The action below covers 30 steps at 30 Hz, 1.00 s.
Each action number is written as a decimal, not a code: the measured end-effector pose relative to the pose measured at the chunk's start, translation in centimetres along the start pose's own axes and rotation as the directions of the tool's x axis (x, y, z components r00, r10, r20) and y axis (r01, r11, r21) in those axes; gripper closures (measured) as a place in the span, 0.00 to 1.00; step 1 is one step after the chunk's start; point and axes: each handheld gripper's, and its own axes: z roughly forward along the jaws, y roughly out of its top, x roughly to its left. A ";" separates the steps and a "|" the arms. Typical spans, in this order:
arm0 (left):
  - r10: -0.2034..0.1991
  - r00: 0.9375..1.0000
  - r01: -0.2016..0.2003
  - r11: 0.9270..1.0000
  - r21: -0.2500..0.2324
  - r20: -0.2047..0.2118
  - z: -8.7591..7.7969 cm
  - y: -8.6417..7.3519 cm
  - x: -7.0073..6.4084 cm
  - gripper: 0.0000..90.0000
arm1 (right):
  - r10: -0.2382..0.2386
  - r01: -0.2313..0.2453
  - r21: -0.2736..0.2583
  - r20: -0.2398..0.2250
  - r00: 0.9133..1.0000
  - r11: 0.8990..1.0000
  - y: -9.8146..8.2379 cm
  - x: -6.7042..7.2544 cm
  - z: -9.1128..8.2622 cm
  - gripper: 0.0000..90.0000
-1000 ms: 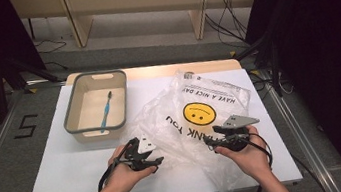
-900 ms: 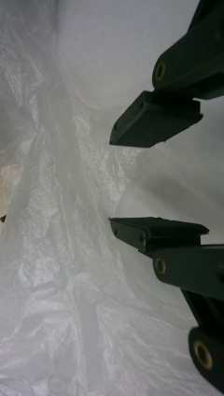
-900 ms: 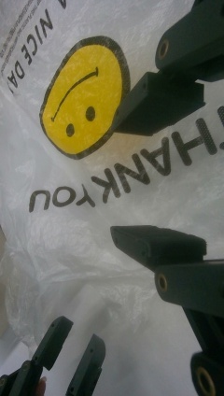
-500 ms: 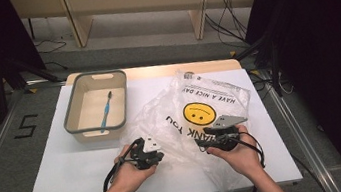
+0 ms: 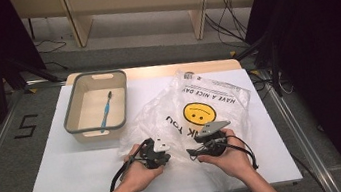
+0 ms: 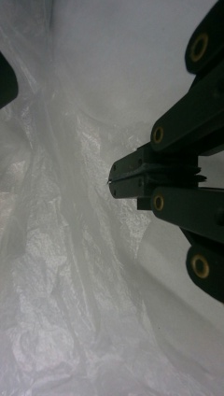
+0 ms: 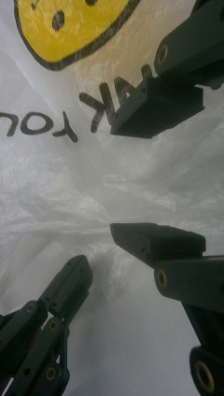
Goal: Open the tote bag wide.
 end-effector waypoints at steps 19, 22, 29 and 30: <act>0.000 1.000 0.000 1.000 0.008 0.004 0.5 -0.1 0.0 0.99 | -0.019 0.020 0.059 -0.025 1.000 0.998 -0.3 0.5 1.6 0.50; -0.001 1.000 0.001 1.000 0.005 0.003 0.6 -0.2 0.0 0.99 | -0.033 0.034 0.081 -0.024 0.999 0.996 -0.4 0.5 1.9 0.51; 0.009 1.000 -0.009 1.000 0.005 -0.002 0.6 -0.2 -0.1 0.99 | -0.029 0.029 0.117 -0.002 1.000 0.993 -0.5 0.3 2.3 0.59; 0.009 1.000 -0.009 1.000 0.004 -0.002 0.6 -0.2 -0.1 0.99 | -0.022 0.022 0.113 -0.002 1.000 0.993 -0.5 0.2 2.3 0.61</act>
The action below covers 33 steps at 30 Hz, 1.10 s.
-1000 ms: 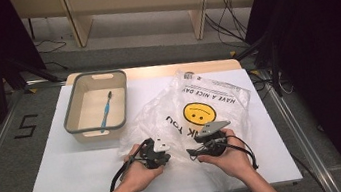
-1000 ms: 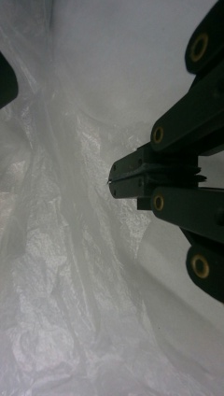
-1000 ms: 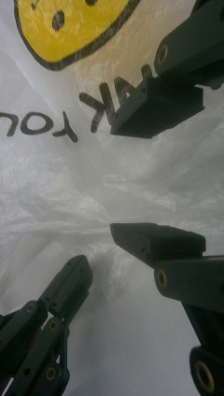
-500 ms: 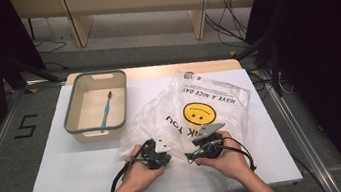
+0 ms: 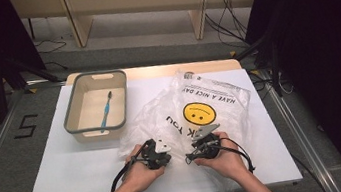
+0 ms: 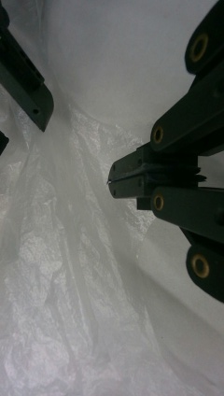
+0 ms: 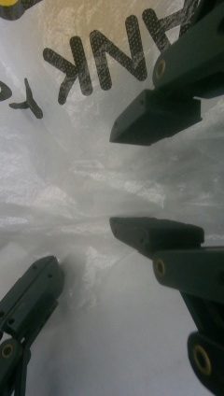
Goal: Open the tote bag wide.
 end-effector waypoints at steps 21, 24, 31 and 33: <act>0.007 1.000 -0.007 1.000 -0.001 -0.008 0.0 0.0 -0.1 0.99 | 0.066 -0.066 -0.015 0.000 0.998 0.998 -0.3 -0.7 -0.2 1.00; 0.008 1.000 -0.008 1.000 -0.001 -0.010 0.0 0.0 -0.2 0.99 | 0.083 -0.082 -0.045 0.012 0.996 0.996 -0.2 -0.8 -0.6 1.00; 0.012 1.000 -0.012 1.000 -0.003 -0.018 0.0 0.0 -0.3 0.99 | 0.098 -0.094 -0.118 0.033 0.995 0.989 0.4 -1.0 -1.8 1.00; 0.015 1.000 -0.015 1.000 -0.001 -0.019 0.0 0.0 -0.3 0.99 | 0.100 -0.094 -0.135 0.036 0.994 0.986 0.6 -1.0 -2.1 1.00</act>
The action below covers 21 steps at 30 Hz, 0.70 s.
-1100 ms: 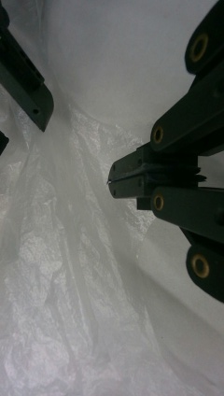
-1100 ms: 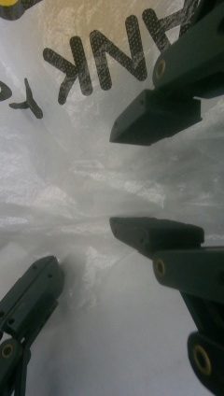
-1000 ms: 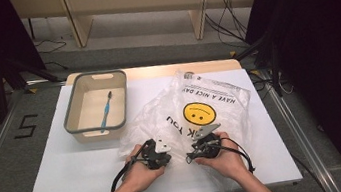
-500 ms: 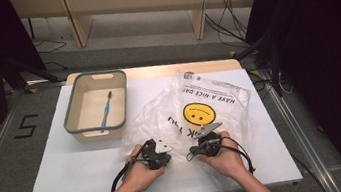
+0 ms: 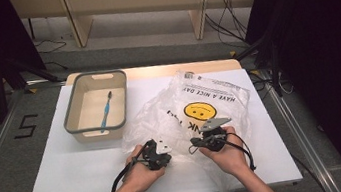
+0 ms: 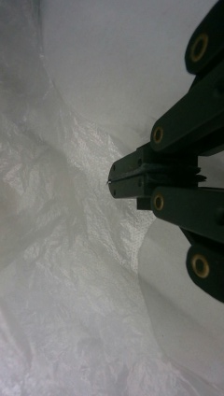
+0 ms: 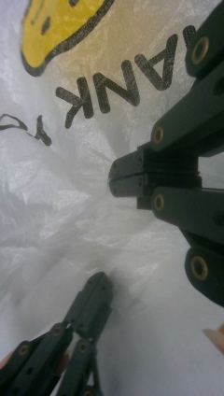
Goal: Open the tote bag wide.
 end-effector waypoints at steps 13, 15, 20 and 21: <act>0.019 1.000 -0.019 1.000 -0.003 -0.019 0.0 0.0 -0.3 0.99 | 0.003 0.003 -0.123 0.051 0.999 0.992 1.8 0.3 -1.9 1.00; 0.024 0.999 -0.024 1.000 -0.003 -0.024 0.0 0.0 -0.3 0.99 | 0.004 0.004 -0.140 0.062 0.998 0.990 2.0 0.2 -2.1 1.00; 0.025 0.999 -0.025 1.000 -0.004 -0.025 0.1 0.0 -0.3 0.99 | 0.016 -0.001 -0.176 0.085 0.996 0.984 2.3 0.1 -2.5 1.00; 0.025 0.999 -0.025 1.000 -0.003 -0.025 0.1 0.0 -0.3 0.99 | 0.014 0.002 -0.181 0.090 0.996 0.983 2.4 0.0 -2.6 1.00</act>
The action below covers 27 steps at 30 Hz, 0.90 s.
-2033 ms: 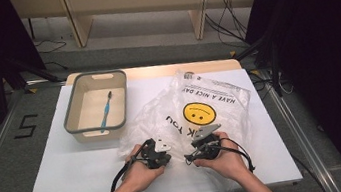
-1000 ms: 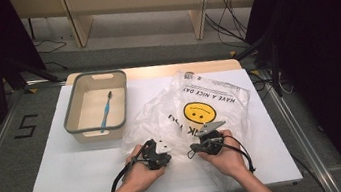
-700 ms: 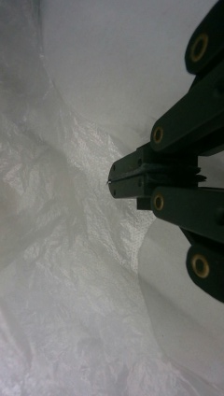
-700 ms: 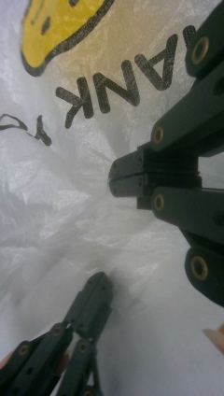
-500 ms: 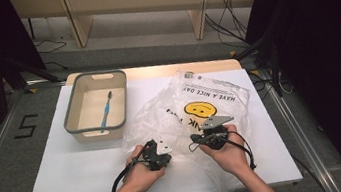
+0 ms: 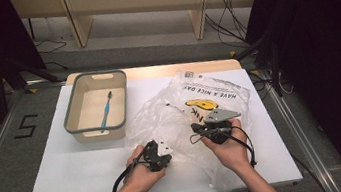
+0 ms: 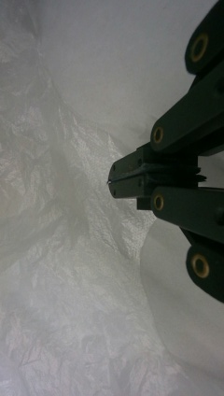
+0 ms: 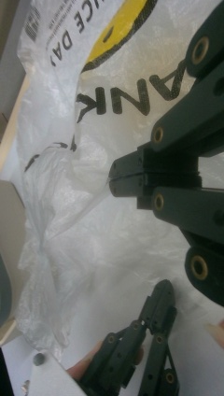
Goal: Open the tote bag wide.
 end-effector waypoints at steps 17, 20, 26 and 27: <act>0.004 1.000 -0.004 1.000 -0.006 -0.005 0.0 -0.1 -0.1 0.99 | 0.000 0.003 -0.079 0.030 1.000 0.997 2.2 -0.4 -0.8 1.00; -0.002 1.000 0.001 1.000 -0.008 -0.005 0.0 -0.1 -0.1 0.99 | 0.001 0.002 -0.091 0.034 0.999 0.996 2.5 -0.5 -0.9 1.00; -0.003 1.000 0.003 1.000 -0.011 -0.006 0.0 -0.1 -0.1 0.99 | 0.008 -0.004 -0.115 0.040 0.999 0.993 3.1 -0.6 -1.2 1.00; -0.004 1.000 0.004 1.000 -0.010 -0.005 0.0 -0.1 -0.1 0.99 | 0.009 -0.005 -0.116 0.040 0.999 0.993 3.2 -0.6 -1.2 1.00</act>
